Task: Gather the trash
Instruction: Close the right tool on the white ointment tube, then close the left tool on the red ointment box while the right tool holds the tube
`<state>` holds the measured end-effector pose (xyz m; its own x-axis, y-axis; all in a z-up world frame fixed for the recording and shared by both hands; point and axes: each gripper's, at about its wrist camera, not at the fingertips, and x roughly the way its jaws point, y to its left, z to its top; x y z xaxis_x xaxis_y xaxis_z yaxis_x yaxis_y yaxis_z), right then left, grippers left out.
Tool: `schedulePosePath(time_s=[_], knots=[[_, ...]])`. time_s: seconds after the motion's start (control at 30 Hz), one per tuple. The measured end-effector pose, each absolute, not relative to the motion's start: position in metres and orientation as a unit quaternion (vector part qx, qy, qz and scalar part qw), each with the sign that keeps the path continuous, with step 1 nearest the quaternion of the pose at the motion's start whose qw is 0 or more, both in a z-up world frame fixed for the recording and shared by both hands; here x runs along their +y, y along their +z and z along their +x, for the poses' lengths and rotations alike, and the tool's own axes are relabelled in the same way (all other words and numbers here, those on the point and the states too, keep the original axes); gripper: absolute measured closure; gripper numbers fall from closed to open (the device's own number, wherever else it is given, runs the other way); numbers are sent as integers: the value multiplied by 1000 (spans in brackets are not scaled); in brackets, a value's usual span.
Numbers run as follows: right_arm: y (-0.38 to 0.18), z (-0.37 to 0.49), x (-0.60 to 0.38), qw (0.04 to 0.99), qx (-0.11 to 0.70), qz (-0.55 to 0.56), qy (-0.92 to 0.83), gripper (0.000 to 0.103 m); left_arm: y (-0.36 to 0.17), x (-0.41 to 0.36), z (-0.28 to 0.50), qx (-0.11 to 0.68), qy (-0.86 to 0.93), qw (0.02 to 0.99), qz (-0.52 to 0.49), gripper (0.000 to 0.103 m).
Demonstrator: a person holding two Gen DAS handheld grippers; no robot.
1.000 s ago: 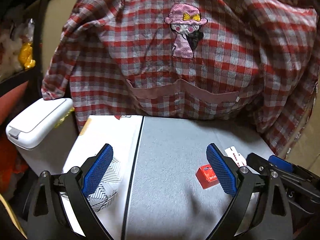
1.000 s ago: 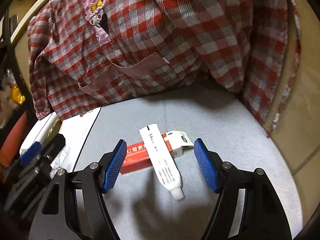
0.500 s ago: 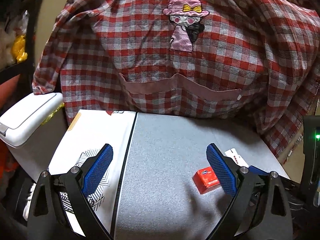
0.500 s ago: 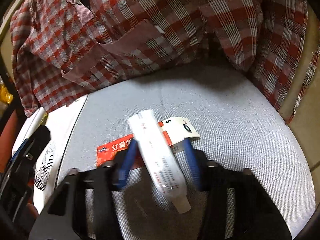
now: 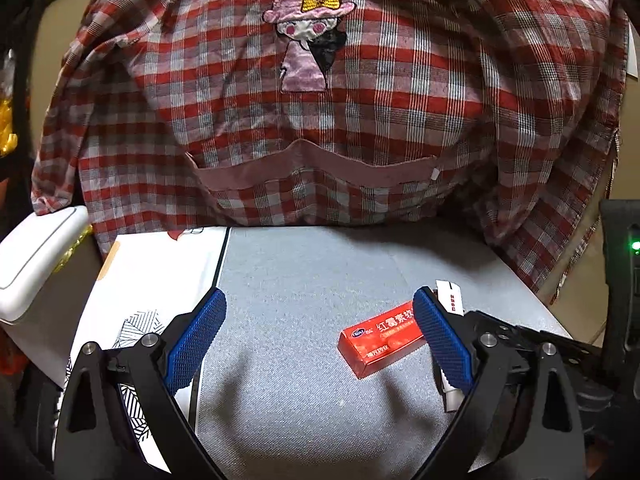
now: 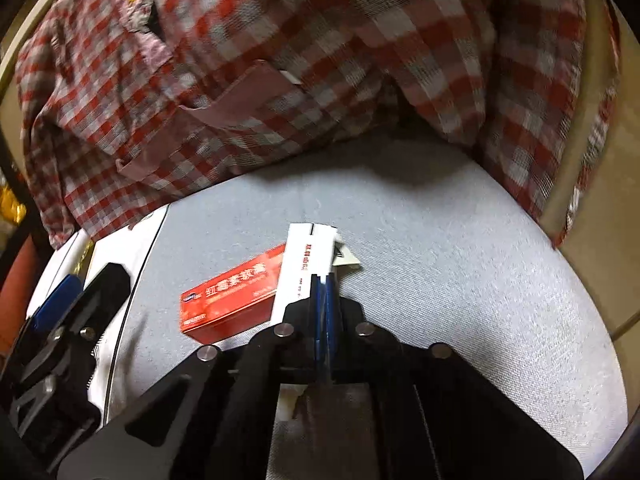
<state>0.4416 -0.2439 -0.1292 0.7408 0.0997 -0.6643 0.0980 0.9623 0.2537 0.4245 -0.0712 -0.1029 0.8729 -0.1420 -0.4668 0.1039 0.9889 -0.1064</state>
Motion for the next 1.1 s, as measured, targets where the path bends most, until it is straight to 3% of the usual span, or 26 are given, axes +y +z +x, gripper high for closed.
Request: schedulePosePath(time_s=[0.1, 0.33, 0.37, 0.43, 0.83, 1.1], knots=[[-130, 442, -246, 922, 357, 151, 6, 64, -104, -63, 425, 245, -55, 966, -59, 12], [-135, 451, -228, 914, 389, 112, 16, 57, -105, -53, 426, 244, -44, 965, -84, 12], [-140, 453, -227, 907, 406, 109, 14, 59, -105, -54, 425, 244, -44, 965, -82, 12], [-143, 454, -230, 903, 412, 116, 10, 98, -104, -55, 424, 243, -46, 966, -79, 12], [-132, 444, -242, 921, 368, 130, 2, 99, -111, -50, 435, 274, -53, 955, -98, 12], [-132, 443, -246, 921, 364, 142, 4, 99, -141, -36, 467, 379, -11, 917, -122, 16]])
